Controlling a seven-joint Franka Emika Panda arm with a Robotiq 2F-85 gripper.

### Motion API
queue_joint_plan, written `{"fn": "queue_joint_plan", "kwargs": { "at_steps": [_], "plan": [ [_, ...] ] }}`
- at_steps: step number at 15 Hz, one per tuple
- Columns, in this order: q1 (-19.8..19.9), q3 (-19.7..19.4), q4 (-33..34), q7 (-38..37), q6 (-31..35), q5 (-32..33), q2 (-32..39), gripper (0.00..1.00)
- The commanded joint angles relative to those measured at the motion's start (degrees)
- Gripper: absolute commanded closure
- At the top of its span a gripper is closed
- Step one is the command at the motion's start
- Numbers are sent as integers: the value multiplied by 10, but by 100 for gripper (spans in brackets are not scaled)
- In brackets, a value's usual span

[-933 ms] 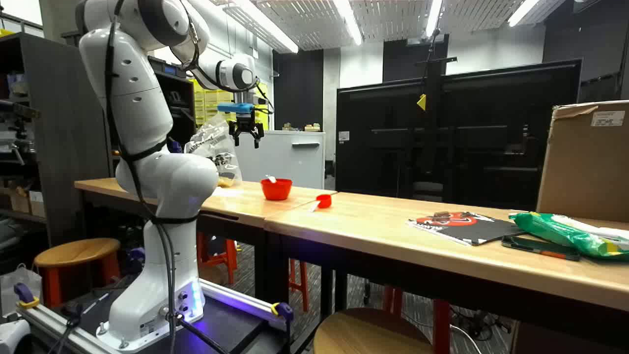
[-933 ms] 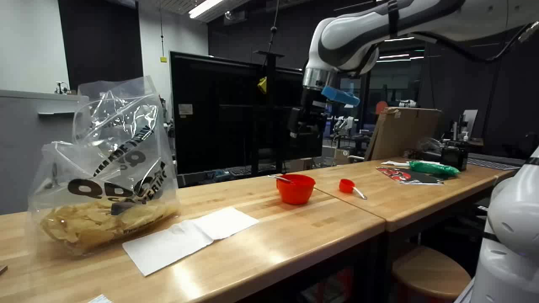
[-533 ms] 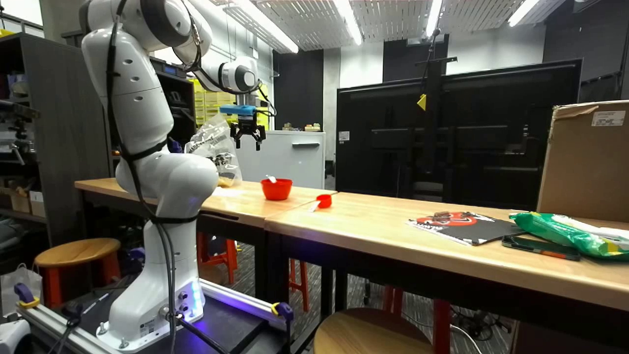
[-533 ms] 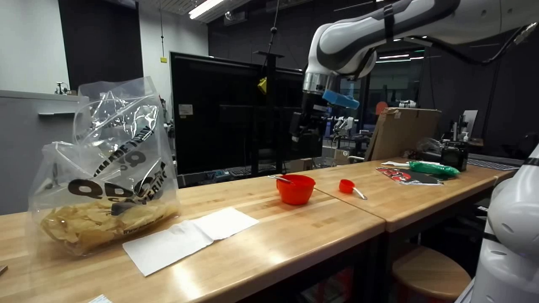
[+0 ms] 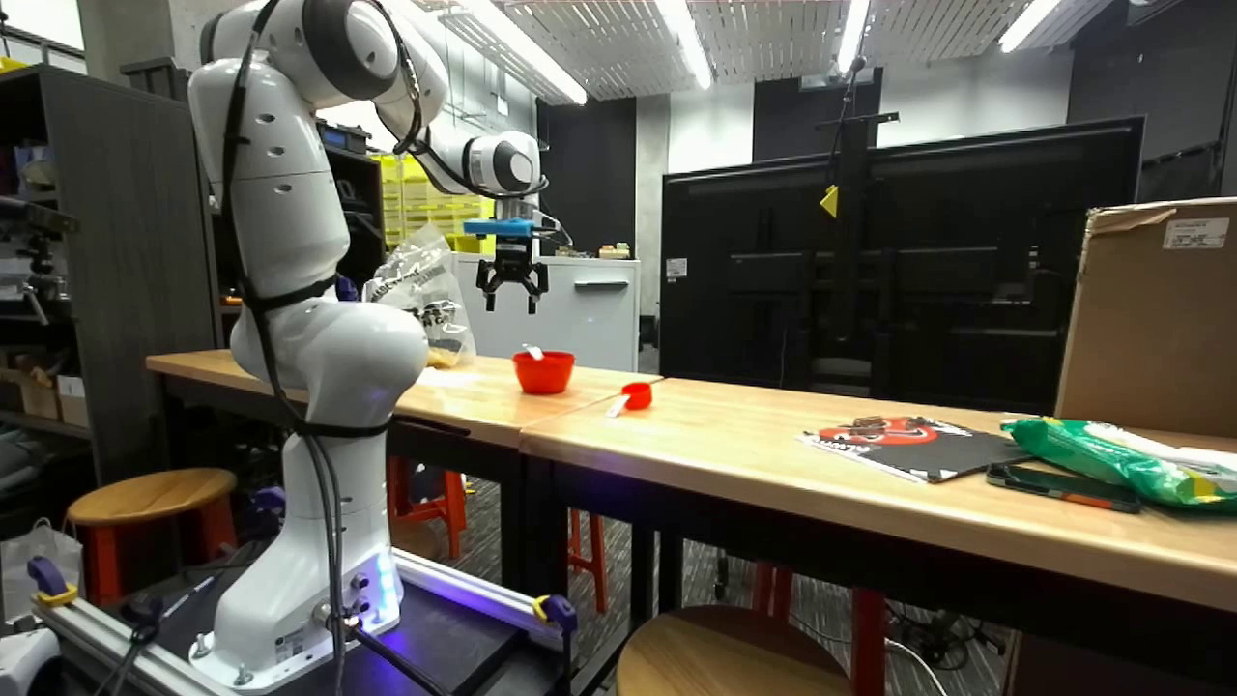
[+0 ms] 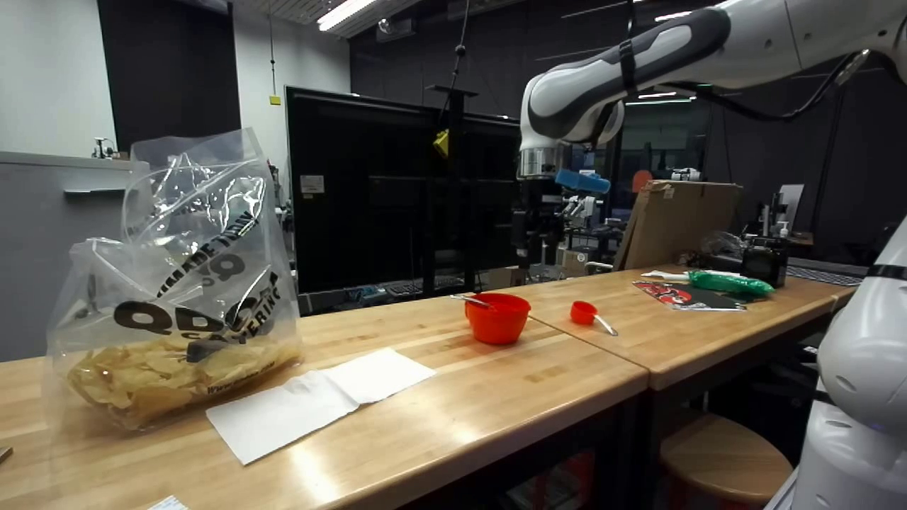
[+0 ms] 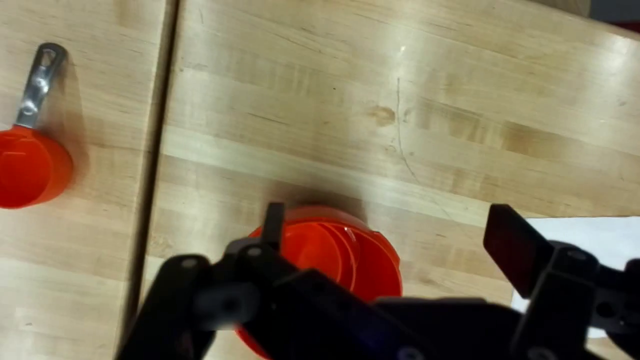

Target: Put the measuring cup in the red bowl

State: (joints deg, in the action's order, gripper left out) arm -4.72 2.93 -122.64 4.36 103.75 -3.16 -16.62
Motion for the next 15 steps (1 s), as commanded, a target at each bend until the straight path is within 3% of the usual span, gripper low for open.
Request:
{"fn": "queue_joint_plan", "kwargs": {
  "at_steps": [1,4,8,15],
  "plan": [
    [20,-14,20,3,-31,24,2,0],
    [43,-35,7,-13,-18,29,-15,0],
    [74,-46,-31,-89,32,22,-50,0],
    [90,5,-116,-329,135,20,-87,0]
  ]
}}
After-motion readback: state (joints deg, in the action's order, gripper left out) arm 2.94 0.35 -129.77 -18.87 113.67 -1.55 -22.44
